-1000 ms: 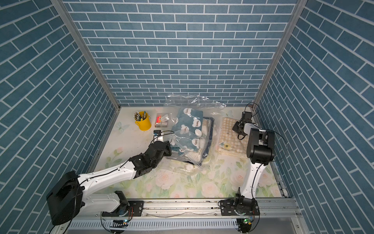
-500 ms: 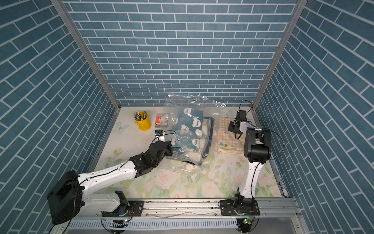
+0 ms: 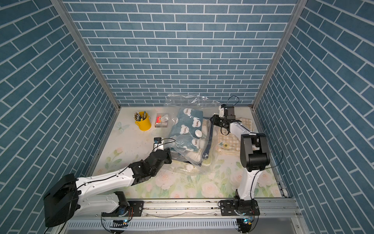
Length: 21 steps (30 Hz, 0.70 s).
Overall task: Take the blanket out of the vacuum bag
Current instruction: Adjust the vacuum bag at the center of the board.
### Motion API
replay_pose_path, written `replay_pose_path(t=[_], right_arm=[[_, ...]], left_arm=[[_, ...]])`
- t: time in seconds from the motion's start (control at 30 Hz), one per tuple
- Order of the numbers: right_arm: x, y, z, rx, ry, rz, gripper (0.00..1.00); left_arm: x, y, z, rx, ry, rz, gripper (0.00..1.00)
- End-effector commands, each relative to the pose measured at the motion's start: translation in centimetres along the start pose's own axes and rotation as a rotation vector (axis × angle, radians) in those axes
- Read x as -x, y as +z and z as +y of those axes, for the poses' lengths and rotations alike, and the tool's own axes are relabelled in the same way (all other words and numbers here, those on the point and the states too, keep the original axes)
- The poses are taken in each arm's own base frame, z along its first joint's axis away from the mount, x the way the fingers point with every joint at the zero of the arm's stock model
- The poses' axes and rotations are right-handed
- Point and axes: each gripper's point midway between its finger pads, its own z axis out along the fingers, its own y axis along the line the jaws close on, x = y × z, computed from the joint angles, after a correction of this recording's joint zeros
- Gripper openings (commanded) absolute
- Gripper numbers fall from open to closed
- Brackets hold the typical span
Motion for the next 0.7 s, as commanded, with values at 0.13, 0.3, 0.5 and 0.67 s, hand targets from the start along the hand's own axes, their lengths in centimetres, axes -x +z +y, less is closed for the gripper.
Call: replay_pose_path(t=[0.13, 0.3, 0.5, 0.67], right_arm=[[-3.4, 7.0, 3.2, 0.097, -0.005, 0.176, 0.47], [-3.0, 7.9, 3.1, 0.078, -0.005, 0.18, 0.43], [-1.8, 4.3, 3.6, 0.029, -0.032, 0.101, 0.43], [-1.3, 2.1, 4.1, 0.016, -0.046, 0.063, 0.43]], left_arm=[[-2.2, -1.1, -0.5, -0.043, -0.033, 0.036, 0.0], [-4.1, -1.3, -4.6, -0.127, 0.024, 0.082, 0.0], [-4.3, -1.9, -8.9, -0.177, 0.105, 0.078, 0.0], [-2.6, -3.5, -13.0, -0.288, 0.137, 0.052, 0.0]])
